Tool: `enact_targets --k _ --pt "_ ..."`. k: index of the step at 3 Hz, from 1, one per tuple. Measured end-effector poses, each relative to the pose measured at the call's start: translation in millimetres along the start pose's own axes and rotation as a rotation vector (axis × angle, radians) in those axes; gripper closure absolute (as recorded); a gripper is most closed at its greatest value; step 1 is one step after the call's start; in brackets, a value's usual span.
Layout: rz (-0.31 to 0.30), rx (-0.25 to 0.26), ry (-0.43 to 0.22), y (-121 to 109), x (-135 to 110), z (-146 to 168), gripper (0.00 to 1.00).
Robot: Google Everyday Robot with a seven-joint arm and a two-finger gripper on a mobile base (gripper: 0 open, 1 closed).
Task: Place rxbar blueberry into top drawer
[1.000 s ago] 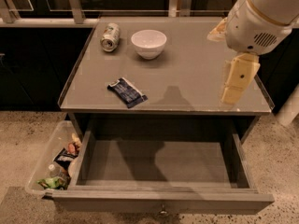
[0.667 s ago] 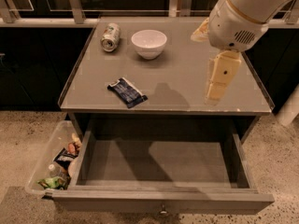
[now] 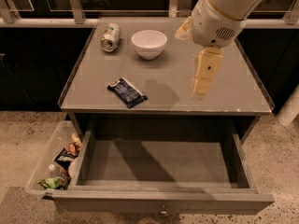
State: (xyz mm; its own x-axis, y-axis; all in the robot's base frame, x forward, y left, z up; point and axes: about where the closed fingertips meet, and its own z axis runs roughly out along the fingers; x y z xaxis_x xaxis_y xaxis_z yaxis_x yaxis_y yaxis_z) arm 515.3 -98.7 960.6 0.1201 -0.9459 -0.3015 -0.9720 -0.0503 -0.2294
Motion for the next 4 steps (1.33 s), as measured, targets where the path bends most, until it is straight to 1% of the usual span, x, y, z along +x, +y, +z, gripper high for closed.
enact_targets --k 1,2,3,4 --pt "-0.061 -0.030 -0.053 13.8 -12.2 12.0 0.00" --pt "-0.203 -0.117 -0.202 40.2 -70.6 54.6 0.00" --pt "-0.312 -0.196 -0.320 54.5 -129.5 99.6 0.00" --pt "-0.370 -0.262 -0.333 36.6 -168.4 130.7 0.00"
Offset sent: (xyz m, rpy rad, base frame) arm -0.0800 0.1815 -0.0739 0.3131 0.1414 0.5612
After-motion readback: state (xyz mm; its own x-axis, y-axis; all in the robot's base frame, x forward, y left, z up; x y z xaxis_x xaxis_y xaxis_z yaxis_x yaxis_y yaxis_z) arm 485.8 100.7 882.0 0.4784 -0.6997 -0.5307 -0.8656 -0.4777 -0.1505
